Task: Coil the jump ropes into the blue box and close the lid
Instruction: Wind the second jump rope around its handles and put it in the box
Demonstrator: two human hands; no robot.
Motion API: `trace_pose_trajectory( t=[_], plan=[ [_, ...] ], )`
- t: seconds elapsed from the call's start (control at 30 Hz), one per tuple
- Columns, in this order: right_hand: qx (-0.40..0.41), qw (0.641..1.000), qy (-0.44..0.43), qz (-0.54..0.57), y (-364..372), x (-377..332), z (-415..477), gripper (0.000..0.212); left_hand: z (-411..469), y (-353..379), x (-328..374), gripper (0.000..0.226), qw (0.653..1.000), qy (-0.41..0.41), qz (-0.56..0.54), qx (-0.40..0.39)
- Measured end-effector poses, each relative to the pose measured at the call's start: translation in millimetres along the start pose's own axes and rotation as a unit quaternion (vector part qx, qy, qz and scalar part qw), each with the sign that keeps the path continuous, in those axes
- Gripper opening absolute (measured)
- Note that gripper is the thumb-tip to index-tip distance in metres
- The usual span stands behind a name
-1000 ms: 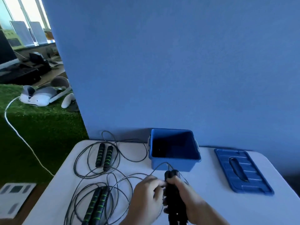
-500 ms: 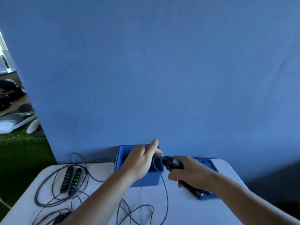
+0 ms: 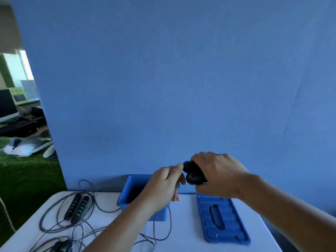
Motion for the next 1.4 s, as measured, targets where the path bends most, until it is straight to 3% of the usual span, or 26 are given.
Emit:
trace_pose_trajectory(
  t=[0.17, 0.23, 0.3, 0.47, 0.57, 0.63, 0.73, 0.9, 1.13, 1.4],
  plan=[
    [0.082, 0.994, 0.044, 0.065, -9, 10, -14, 0.039, -10, 17, 17, 0.051, 0.997, 0.017, -0.074, -0.016],
    [0.08, 0.981, 0.082, 0.157, -2, 14, -20, 0.032, -11, 18, 26, 0.047, 0.996, 0.034, -0.08, -0.028],
    [0.089, 0.946, 0.115, 0.289, 6, 17, -25, 0.022, -11, 17, 30, 0.047, 0.994, 0.039, -0.09, -0.037],
    [0.139, 0.76, 0.181, 0.608, 13, 17, -32, 0.022, -16, 15, 31, 0.051, 0.99, 0.033, -0.116, -0.077],
    [0.157, 0.676, 0.187, 0.695, 14, 11, -30, 0.038, -17, 15, 30, 0.054, 0.987, 0.041, -0.122, -0.094],
    [0.201, 0.605, 0.186, 0.748, 10, 12, -27, 0.022, -17, 14, 27, 0.054, 0.986, 0.042, -0.124, -0.1],
    [0.242, 0.49, 0.206, 0.812, 7, 17, -24, 0.023, -18, 14, 20, 0.052, 0.987, 0.038, -0.117, -0.105],
    [0.261, 0.399, 0.245, 0.844, 5, 12, -20, 0.026, -26, 15, 22, 0.047, 0.983, 0.055, -0.128, -0.117],
    [0.312, 0.331, 0.226, 0.862, -5, 4, -18, 0.025, -36, 21, 15, 0.043, 0.981, 0.055, -0.118, -0.141],
    [0.295, 0.32, 0.215, 0.874, -12, 1, -20, 0.029, -43, 22, 9, 0.044, 0.974, 0.036, -0.157, -0.159]
  ],
)
Point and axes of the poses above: each hand's wrist, its own z-axis towards the middle knuckle, its own y-axis out of the palm, x = y × z, the point moved 8 cm from there along z, towards the middle knuckle
